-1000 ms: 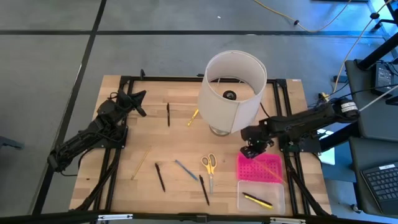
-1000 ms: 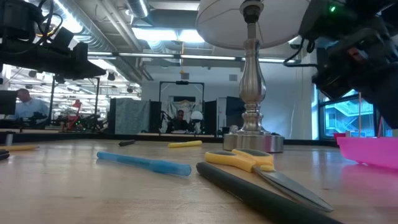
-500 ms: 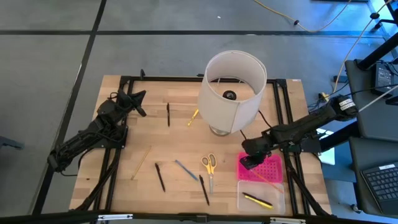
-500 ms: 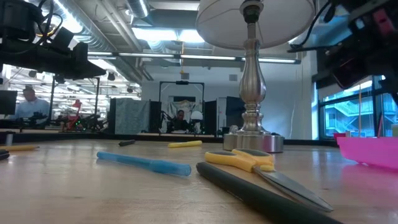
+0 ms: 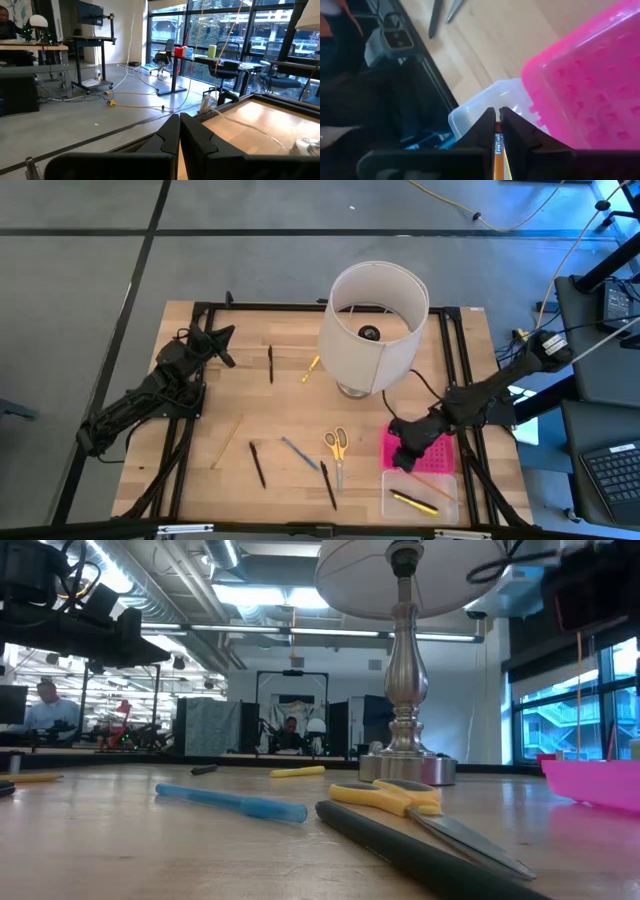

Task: Pick & place school supplies into a supply box
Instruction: Put the yellow pencil into the supply box

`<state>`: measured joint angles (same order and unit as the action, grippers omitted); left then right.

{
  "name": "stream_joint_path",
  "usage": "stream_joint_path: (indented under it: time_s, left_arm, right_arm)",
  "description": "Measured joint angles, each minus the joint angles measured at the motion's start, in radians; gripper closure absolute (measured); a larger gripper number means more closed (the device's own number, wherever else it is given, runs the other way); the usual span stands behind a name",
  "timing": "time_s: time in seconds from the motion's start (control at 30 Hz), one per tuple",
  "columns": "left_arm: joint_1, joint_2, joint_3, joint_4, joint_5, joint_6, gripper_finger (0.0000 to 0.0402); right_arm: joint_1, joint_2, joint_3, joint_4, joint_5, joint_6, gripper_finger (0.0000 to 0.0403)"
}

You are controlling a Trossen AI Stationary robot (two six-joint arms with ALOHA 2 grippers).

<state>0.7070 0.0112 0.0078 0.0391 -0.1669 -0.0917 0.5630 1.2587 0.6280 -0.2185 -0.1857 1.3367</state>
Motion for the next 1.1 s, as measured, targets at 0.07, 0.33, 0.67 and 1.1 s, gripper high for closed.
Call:
stream_joint_path:
  time_s: [0.07,0.33,0.67,1.1]
  left_arm:
    - [0.0,0.0,0.0,0.0,0.0,0.0,0.0395]
    - [0.0,0.0,0.0,0.0,0.0,0.0,0.0395]
    - [0.0,0.0,0.0,0.0,0.0,0.0,0.0395]
    - [0.0,0.0,0.0,0.0,0.0,0.0,0.0395]
  right_arm:
    - [0.026,0.0,0.0,0.002,0.022,-0.028,0.037]
    - [0.112,0.032,0.0,0.067,0.123,-0.14,0.037]
    - [0.128,0.138,0.0,0.182,0.167,-0.265,0.037]
    - [0.136,0.245,0.0,0.227,0.159,-0.215,0.037]
